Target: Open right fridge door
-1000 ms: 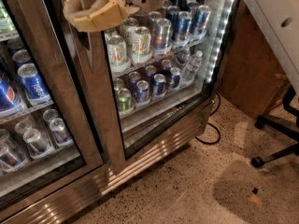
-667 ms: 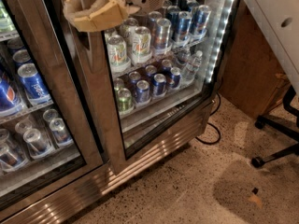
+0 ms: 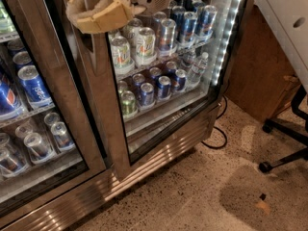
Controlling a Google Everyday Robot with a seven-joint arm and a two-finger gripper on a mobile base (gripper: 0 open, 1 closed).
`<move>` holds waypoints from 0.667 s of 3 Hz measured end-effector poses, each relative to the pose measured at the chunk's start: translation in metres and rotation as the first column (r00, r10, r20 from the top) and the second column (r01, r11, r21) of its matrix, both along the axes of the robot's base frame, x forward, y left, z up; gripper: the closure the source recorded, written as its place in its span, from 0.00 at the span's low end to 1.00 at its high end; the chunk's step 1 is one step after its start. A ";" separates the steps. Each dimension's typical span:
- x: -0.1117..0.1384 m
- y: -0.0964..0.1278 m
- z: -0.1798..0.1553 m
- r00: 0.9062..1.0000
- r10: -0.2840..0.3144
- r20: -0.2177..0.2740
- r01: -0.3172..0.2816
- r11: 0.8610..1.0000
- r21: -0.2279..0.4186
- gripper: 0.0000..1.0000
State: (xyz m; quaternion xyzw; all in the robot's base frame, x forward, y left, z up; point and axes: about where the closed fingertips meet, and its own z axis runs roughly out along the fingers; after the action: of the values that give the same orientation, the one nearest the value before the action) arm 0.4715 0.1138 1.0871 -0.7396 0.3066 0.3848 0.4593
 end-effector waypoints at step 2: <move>-0.007 -0.008 0.000 1.000 -0.011 -0.013 0.011 1.000 -0.009 1.00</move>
Offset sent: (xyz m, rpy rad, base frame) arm -0.1622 -0.0191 0.0069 -0.0704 0.1652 -0.1658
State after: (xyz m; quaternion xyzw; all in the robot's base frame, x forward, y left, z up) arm 0.4640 0.1060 1.0870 -0.7374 0.3155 0.3855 0.4563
